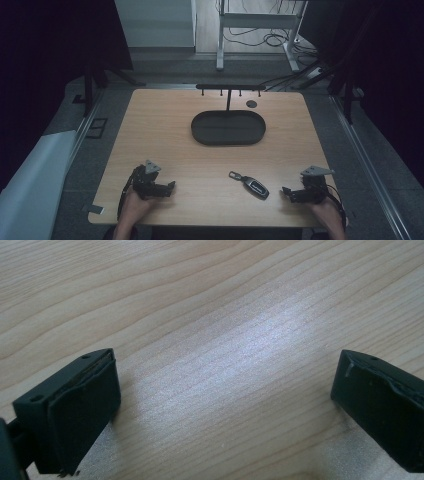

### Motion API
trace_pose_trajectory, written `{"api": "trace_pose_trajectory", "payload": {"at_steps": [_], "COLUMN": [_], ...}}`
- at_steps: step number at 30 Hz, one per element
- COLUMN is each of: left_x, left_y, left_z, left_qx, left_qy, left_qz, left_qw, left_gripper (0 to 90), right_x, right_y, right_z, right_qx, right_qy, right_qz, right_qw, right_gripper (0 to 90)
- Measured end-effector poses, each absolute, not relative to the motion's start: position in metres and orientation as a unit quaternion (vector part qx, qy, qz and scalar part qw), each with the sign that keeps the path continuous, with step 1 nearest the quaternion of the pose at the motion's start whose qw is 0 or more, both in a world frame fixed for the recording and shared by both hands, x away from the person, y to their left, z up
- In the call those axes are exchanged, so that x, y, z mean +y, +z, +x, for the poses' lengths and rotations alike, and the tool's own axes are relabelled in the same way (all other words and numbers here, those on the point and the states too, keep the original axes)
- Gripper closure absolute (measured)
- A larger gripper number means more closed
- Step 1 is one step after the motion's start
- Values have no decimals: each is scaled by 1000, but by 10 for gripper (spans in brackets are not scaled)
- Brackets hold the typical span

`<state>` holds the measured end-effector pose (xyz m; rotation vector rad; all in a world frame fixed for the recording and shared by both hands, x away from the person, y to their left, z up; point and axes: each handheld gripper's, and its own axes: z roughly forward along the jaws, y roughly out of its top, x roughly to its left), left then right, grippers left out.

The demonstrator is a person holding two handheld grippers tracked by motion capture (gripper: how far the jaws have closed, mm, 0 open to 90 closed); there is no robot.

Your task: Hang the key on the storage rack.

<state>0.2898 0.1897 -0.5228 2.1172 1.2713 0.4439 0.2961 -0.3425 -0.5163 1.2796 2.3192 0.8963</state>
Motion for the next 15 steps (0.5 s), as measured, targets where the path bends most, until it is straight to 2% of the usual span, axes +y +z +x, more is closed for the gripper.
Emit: {"api": "trace_pose_trajectory", "payload": {"at_steps": [15], "left_x": [190], "left_y": [-523], "left_z": [290], "left_qx": [482], "left_qy": [168], "left_qz": [802], "left_qw": [311], "left_gripper": [0], "right_x": [-333], "right_y": [-501], "right_z": [295], "right_qx": [837], "right_qy": [304], "right_qz": [426], "right_qw": [159], "right_gripper": [0]}}
